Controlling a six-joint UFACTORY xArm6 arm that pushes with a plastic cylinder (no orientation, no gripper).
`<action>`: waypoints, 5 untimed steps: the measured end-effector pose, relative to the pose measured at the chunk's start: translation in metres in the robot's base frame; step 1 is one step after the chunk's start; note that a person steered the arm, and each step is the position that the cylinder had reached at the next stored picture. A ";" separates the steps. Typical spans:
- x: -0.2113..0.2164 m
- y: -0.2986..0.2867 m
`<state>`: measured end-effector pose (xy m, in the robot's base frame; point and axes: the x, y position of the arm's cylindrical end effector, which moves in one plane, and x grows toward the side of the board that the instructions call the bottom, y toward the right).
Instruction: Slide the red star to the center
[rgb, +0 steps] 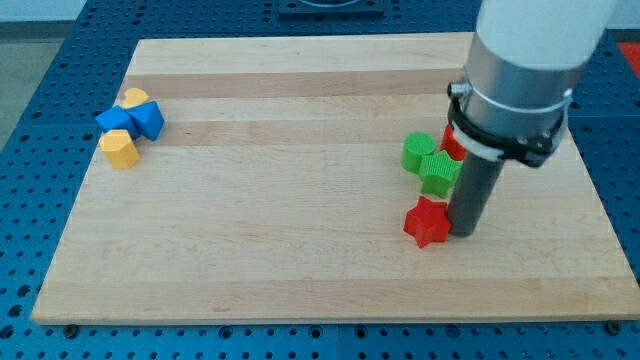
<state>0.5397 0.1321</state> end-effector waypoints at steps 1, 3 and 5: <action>0.012 -0.018; 0.007 -0.066; -0.053 -0.068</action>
